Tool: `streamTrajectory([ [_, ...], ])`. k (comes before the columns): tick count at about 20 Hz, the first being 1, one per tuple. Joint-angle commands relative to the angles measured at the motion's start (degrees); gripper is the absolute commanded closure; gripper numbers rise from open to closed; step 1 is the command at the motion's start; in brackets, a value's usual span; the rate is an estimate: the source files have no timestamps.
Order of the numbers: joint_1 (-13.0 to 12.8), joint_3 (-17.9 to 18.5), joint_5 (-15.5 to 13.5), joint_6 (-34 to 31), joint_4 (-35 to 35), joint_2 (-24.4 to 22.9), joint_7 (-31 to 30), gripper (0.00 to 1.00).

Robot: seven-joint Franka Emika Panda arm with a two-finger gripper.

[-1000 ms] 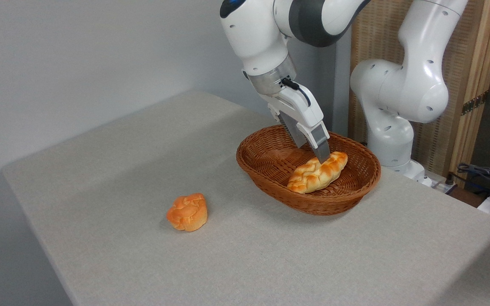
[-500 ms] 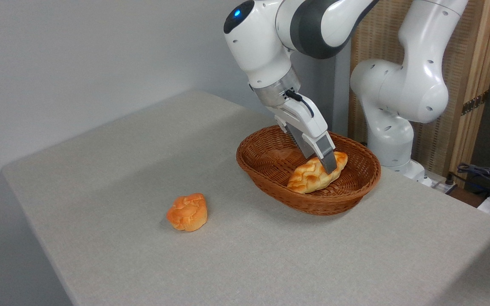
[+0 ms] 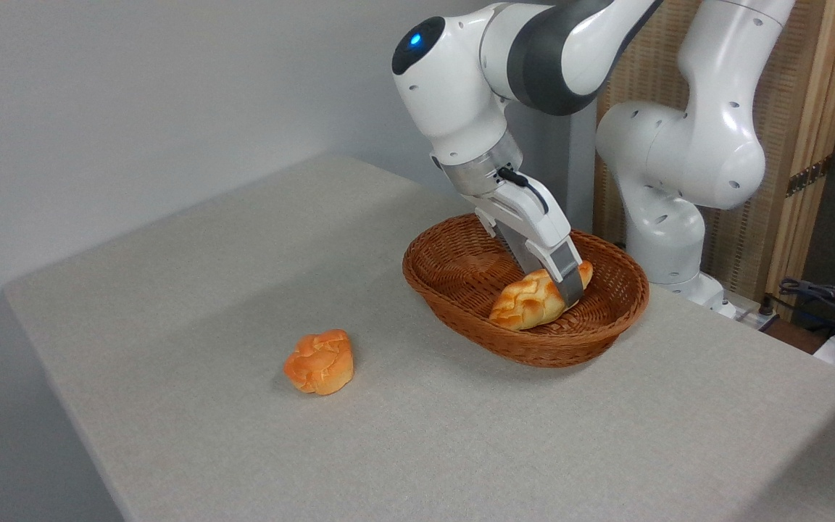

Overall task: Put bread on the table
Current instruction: 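Lift the braided loaf up out of the basket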

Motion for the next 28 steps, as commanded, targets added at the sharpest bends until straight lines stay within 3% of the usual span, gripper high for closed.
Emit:
streamTrajectory([
  [1,0.1,0.6,0.1,2.2,-1.3,-0.6,0.5,0.01],
  [4,0.1,0.6,-0.1,3.3,-1.5,-0.5,0.2,0.08],
  [5,0.1,0.6,-0.1,3.8,-1.6,-0.5,0.2,0.14],
  [9,0.2,0.7,-0.7,4.2,-1.5,-0.4,0.2,0.58],
  [11,0.2,0.8,-0.7,4.4,-1.5,-0.4,0.3,0.68],
  [19,0.2,0.8,-0.7,3.6,-0.8,-0.5,0.4,0.75],
  [24,0.1,0.0,-2.3,-6.0,7.7,-0.5,0.7,0.75],
  [28,-0.2,-0.1,-3.4,-9.1,10.7,0.1,0.6,0.75],
])
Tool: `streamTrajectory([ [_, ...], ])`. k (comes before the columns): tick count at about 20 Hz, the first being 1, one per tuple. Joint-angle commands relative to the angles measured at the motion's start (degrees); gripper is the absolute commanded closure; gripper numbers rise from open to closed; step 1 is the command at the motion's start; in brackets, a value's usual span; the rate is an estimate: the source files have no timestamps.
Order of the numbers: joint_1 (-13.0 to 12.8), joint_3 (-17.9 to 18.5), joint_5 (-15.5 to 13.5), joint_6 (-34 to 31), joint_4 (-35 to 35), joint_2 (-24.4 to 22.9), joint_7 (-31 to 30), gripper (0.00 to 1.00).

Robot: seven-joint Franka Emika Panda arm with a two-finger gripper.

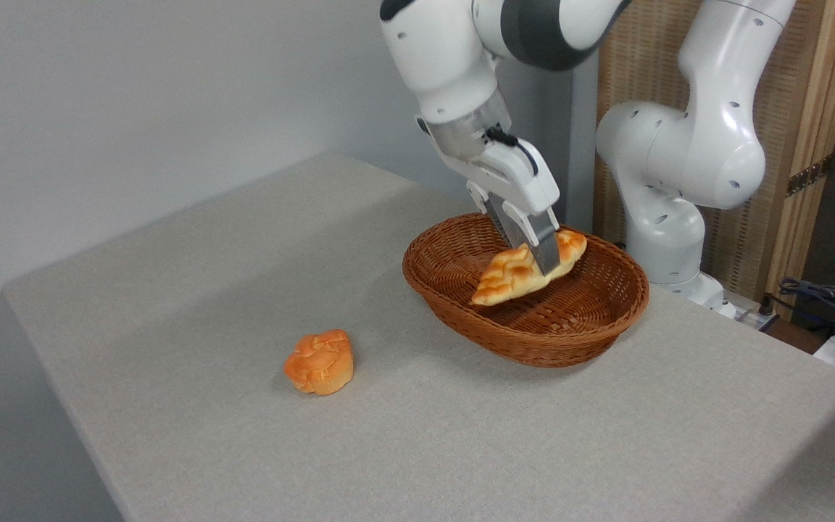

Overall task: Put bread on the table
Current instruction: 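Lift the braided loaf up out of the basket, then carry the loaf beside the orange bun and lower it onto the table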

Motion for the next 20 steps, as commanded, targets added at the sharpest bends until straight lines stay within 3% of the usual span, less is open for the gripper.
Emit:
streamTrajectory([
  [1,-0.3,0.1,-1.9,-4.2,4.4,1.3,0.6,0.75],
  [4,-0.3,0.8,-1.8,-4.4,9.4,3.4,0.8,0.75],
  [8,-0.8,3.3,-1.6,1.7,15.9,10.1,0.4,0.71],
  [12,-3.3,9.6,-1.6,13.6,17.9,16.3,0.6,0.68],
  [15,-4.1,11.6,-1.5,21.7,18.0,20.2,0.9,0.66],
  [18,-4.1,11.6,-1.5,26.9,17.9,23.9,0.7,0.58],
  [20,-4.1,11.6,-1.5,28.4,17.9,25.3,0.2,0.24],
])
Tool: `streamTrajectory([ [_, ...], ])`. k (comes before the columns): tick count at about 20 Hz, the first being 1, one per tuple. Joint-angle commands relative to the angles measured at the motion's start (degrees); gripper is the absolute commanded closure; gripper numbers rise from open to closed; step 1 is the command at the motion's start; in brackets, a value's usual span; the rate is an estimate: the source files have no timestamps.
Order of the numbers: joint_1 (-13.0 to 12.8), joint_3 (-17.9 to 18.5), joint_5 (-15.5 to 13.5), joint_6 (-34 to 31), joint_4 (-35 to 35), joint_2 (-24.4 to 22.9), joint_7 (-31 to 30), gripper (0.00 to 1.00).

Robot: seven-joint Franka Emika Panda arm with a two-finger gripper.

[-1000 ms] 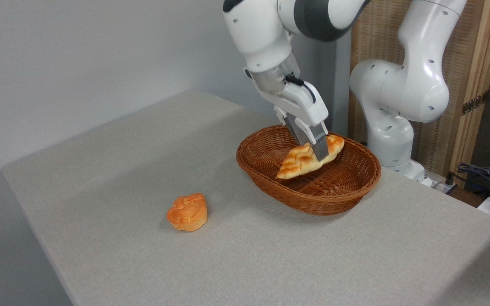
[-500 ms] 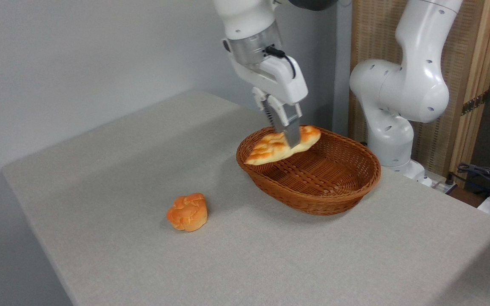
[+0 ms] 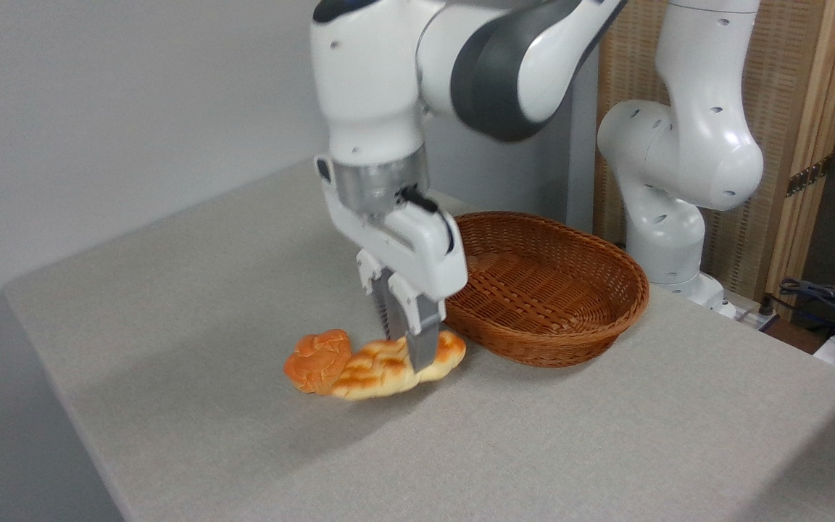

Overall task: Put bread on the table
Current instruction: 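Carry the loaf beside the orange bun and lower it onto the table, then open the gripper and raise it away from the loaf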

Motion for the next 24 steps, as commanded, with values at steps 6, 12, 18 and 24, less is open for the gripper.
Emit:
streamTrajectory([
  [6,-1.0,1.0,-0.1,3.3,1.3,5.0,0.1,0.00],
  [12,-0.9,1.0,-0.1,3.1,1.2,5.4,-0.1,0.00],
  [18,-0.9,0.9,-0.2,3.1,1.7,4.7,-0.9,0.00],
  [24,-0.9,0.4,-0.2,-1.0,6.5,1.4,-5.9,0.00],
])
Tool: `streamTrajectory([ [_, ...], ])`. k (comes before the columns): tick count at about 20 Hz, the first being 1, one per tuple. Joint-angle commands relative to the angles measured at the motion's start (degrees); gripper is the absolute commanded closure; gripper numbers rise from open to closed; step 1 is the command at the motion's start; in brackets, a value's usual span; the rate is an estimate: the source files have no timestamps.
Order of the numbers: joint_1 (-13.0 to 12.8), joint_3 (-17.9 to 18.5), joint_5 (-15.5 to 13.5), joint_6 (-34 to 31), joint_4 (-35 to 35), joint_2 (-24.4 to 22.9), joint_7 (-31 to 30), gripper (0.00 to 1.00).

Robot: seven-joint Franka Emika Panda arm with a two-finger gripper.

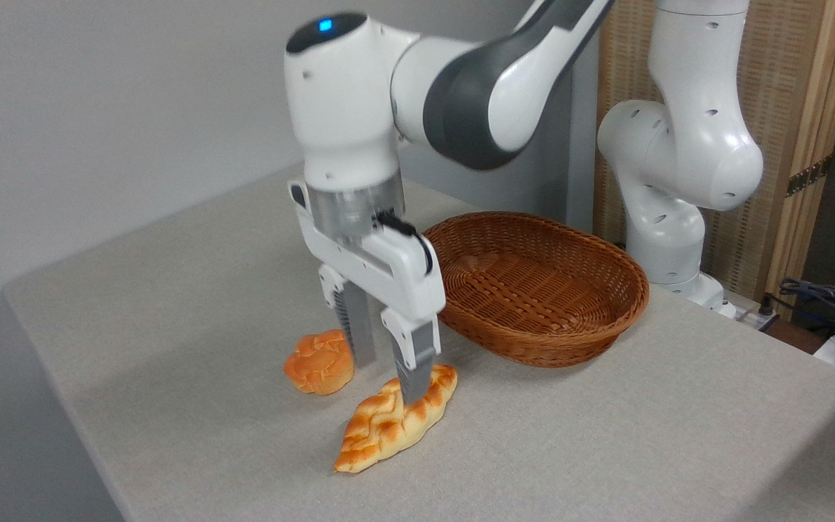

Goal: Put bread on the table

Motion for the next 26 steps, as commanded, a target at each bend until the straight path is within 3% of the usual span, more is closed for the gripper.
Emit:
streamTrajectory([
  [1,-0.7,0.1,-0.1,-6.1,5.0,-2.3,-1.7,0.00],
  [4,-0.5,-1.5,-0.8,-18.7,15.9,-1.7,-1.7,0.00],
  [7,0.1,-3.2,-3.6,-23.9,21.0,-1.3,-3.7,0.00],
  [10,2.3,-6.4,-3.7,-24.8,23.8,0.6,-8.2,0.00],
  [13,6.1,-10.4,-3.7,-27.0,29.0,4.3,-8.1,0.00],
  [17,6.5,-10.9,-2.9,-27.2,29.3,4.7,-4.2,0.00],
  [20,7.8,-11.1,-3.0,-27.2,29.3,4.7,-4.1,0.00],
  [26,7.8,-11.0,-2.9,-27.3,29.2,4.8,-4.0,0.00],
])
